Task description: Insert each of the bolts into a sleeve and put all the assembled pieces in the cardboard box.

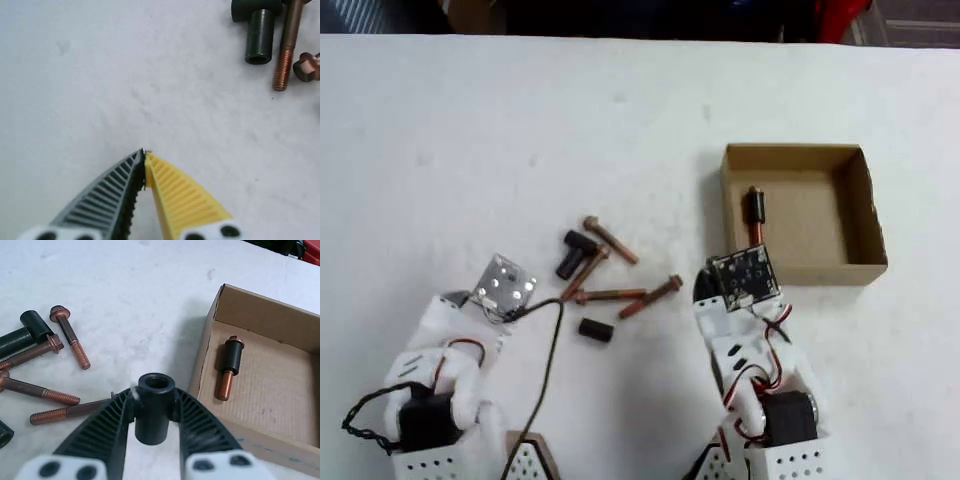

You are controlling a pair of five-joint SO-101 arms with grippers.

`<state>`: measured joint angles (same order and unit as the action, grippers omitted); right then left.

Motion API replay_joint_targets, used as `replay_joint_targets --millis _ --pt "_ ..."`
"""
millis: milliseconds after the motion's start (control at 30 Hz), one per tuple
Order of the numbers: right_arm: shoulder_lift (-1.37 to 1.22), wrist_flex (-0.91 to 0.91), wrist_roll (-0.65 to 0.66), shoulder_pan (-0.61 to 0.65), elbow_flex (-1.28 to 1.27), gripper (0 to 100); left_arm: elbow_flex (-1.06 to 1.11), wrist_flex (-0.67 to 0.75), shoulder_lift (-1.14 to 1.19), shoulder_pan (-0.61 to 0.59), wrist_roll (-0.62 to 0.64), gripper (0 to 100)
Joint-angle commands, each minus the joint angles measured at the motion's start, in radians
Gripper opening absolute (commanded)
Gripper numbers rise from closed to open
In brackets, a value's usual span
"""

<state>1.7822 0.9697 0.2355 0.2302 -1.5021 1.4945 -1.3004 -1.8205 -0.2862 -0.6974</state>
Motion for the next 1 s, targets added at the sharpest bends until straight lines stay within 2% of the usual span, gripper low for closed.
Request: replay_joint_targets --millis 0,100,200,333,600,867,967 --pt "0.019 -0.027 0.009 -0.007 0.003 1.9 -0.061 -0.014 0.002 -0.002 -0.025 2" --pt "0.018 -0.027 -0.014 -0.007 0.0 1.9 -0.061 -0.017 0.002 -0.002 -0.025 2" --pt "0.018 -0.028 -0.118 -0.008 -0.014 1.9 -0.063 -0.017 0.002 -0.002 -0.025 2" --pt "0.018 -0.062 -0.13 -0.008 -0.04 1.9 -0.114 -0.032 0.041 -0.002 -0.021 2" --pt "0.018 -0.196 -0.13 -0.008 -0.129 1.9 -0.322 0.014 0.461 0.033 -0.018 2" --pt "0.018 -0.203 -0.13 -0.007 -0.129 2.0 -0.479 0.069 0.817 0.209 -0.011 2" --pt "0.018 -0.203 -0.13 -0.004 -0.129 2.0 -0.563 0.068 0.921 0.275 0.089 2"
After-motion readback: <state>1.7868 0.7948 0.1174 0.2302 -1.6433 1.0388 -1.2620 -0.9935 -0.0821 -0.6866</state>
